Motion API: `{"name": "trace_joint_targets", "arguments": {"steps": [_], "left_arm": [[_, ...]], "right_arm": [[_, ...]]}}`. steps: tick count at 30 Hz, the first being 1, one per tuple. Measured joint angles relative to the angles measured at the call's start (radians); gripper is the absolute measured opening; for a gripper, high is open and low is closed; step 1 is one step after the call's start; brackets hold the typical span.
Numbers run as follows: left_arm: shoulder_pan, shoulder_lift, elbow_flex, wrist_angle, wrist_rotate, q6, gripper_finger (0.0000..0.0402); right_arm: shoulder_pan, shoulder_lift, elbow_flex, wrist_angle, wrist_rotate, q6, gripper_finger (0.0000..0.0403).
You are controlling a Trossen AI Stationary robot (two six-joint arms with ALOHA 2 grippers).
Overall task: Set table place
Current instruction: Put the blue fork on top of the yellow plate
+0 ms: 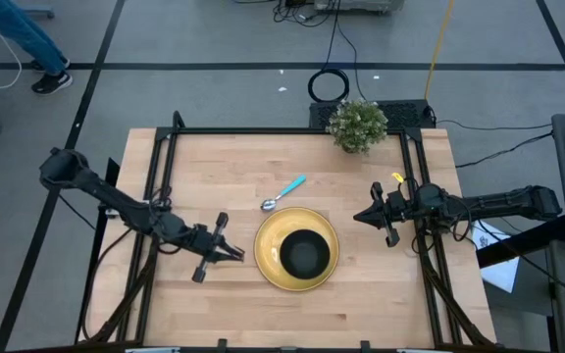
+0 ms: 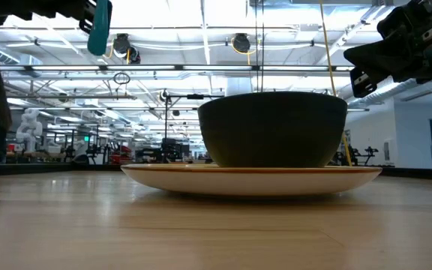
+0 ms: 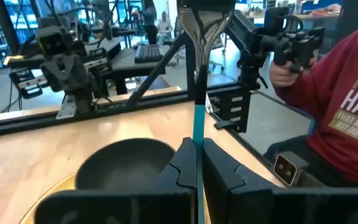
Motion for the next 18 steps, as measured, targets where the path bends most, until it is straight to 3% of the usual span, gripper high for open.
{"name": "trace_joint_targets", "arguments": {"steps": [5,13,18], "left_arm": [[-0.03,0.049,0.0,0.037,-0.086,-0.04,0.0006],[-0.033,0.085,0.0,0.103,-0.132,-0.057,0.0004],[-0.033,0.127,0.0,0.194,-0.215,-0.214,0.0004]], "right_arm": [[0.0,0.0,0.0,0.0,0.0,0.0,0.0],[0.0,0.0,0.0,0.0,0.0,0.0,0.0],[0.0,0.0,0.0,0.001,0.0,0.0,0.0]]}}
